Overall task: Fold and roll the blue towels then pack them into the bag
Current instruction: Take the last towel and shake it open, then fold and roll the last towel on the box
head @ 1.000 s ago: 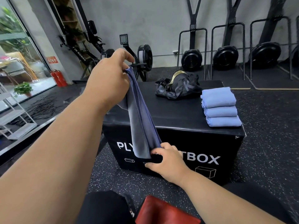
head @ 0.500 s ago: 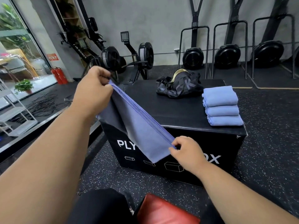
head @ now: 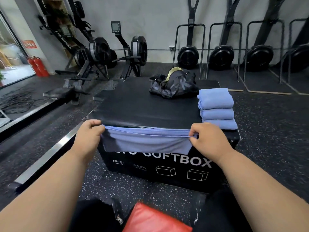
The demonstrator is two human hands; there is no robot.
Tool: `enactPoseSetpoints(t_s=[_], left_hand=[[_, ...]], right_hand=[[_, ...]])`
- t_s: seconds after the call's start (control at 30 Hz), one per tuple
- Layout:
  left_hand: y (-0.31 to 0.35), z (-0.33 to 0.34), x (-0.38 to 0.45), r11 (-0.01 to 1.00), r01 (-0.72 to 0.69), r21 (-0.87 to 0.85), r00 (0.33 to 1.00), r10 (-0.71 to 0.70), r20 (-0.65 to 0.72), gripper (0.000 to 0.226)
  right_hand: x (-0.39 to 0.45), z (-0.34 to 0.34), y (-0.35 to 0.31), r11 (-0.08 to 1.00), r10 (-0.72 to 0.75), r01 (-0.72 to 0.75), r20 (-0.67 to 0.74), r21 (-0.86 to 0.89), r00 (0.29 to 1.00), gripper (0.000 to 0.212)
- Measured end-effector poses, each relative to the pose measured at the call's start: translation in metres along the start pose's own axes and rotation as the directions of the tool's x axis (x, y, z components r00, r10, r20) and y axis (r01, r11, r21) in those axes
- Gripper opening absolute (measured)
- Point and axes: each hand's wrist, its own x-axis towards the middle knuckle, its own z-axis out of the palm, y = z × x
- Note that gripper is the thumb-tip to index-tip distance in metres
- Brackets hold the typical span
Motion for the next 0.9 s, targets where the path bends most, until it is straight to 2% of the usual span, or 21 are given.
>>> enactPoseSetpoints(t_s=[0.1, 0.17, 0.3, 0.4, 0.6, 0.7, 0.83, 0.9], left_hand=[[-0.011, 0.008, 0.011, 1.000, -0.010, 0.011, 1.000, 0.010, 0.012, 0.023], [-0.017, 0.014, 0.019, 0.999, -0.039, 0.034, 0.998, 0.038, 0.052, 0.018], [-0.037, 0.026, 0.044, 0.993, -0.082, 0.083, 0.990, 0.072, 0.124, 0.029], [-0.046, 0.041, 0.067, 0.997, -0.050, 0.062, 0.990, 0.041, 0.137, 0.036], [-0.042, 0.081, 0.137, 0.996, -0.084, 0.040, 0.985, 0.077, 0.156, 0.027], [-0.043, 0.108, 0.184, 0.995, -0.081, 0.064, 0.984, 0.070, 0.163, 0.027], [-0.067, 0.138, 0.241, 0.979, -0.062, 0.192, 0.982, 0.025, 0.188, 0.026], [-0.084, 0.148, 0.260, 0.942, -0.096, 0.322, 0.976, 0.025, 0.217, 0.029]], right_hand=[[0.002, 0.005, 0.008, 0.999, 0.010, -0.007, -0.059, 0.041, 0.998, 0.018], [0.003, 0.013, 0.015, 0.998, 0.020, -0.019, -0.011, 0.055, 1.000, 0.023], [0.014, 0.025, 0.030, 0.992, 0.053, -0.056, 0.032, 0.114, 0.998, 0.027], [0.032, 0.029, 0.039, 0.994, 0.051, -0.055, 0.051, 0.090, 0.997, 0.028], [0.113, 0.029, 0.057, 0.993, 0.078, -0.082, 0.050, 0.081, 0.996, 0.022], [0.168, 0.041, 0.069, 0.991, 0.130, -0.131, 0.091, 0.006, 0.987, 0.019], [0.229, 0.082, 0.086, 0.986, 0.165, -0.160, 0.207, -0.043, 0.964, 0.015], [0.247, 0.110, 0.094, 0.981, 0.181, -0.192, 0.228, 0.027, 0.957, 0.014]])
